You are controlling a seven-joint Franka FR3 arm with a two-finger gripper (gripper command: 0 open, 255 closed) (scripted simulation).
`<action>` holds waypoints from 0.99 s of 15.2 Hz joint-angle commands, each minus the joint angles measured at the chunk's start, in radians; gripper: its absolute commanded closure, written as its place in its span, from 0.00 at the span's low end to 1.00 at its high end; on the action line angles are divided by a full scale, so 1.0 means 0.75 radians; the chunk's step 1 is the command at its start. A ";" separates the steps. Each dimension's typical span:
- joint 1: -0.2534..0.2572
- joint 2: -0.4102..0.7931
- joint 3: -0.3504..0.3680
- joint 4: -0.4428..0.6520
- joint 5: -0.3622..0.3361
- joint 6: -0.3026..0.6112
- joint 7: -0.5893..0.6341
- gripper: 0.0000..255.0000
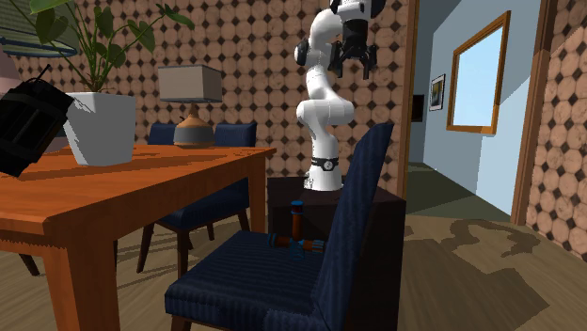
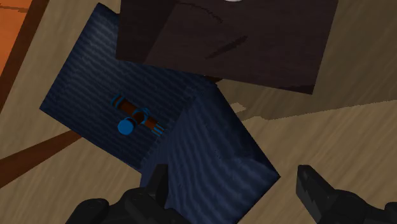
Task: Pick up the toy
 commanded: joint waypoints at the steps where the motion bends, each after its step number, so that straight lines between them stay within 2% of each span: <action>1: 0.000 0.000 0.000 0.000 0.000 0.000 0.000 0.00; 8: -0.035 0.049 -0.114 -0.240 -0.086 0.290 -0.139 0.00; 15: -0.079 0.218 -0.240 -0.397 -0.171 0.620 -0.275 0.00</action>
